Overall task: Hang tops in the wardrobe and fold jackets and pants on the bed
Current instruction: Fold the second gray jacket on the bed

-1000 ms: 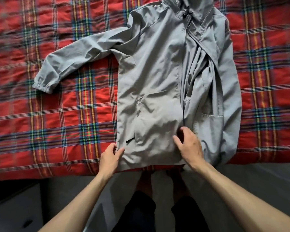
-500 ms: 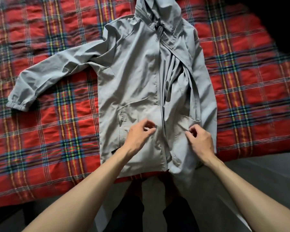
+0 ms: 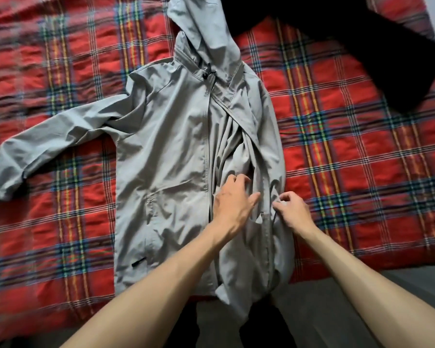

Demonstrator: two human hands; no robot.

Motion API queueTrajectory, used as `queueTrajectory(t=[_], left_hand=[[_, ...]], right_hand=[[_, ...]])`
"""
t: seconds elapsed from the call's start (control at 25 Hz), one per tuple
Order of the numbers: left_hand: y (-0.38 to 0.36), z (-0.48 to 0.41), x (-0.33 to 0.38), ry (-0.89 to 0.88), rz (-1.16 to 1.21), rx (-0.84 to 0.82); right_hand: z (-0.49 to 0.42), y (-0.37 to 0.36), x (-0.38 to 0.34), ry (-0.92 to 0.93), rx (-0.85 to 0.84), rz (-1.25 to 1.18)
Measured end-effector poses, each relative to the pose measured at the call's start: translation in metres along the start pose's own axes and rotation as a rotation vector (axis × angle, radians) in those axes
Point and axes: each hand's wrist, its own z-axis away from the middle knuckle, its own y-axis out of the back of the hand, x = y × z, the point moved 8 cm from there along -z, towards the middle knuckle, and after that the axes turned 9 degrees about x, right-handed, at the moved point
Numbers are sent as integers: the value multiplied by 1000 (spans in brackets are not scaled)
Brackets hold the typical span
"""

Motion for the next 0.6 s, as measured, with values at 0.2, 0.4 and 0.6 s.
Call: queueTrajectory(t=[0.2,0.4,0.6], left_hand=[[-38,-40,18,407,-59,-38],[-45,-59,35,542,-139,93],[-24,-82,70,248,-197,294]], right_hand=[[-49,102,-48,199,219,-366],[-91,131,-37,161,64,-391],[-71,93,19,138,-47,-12]])
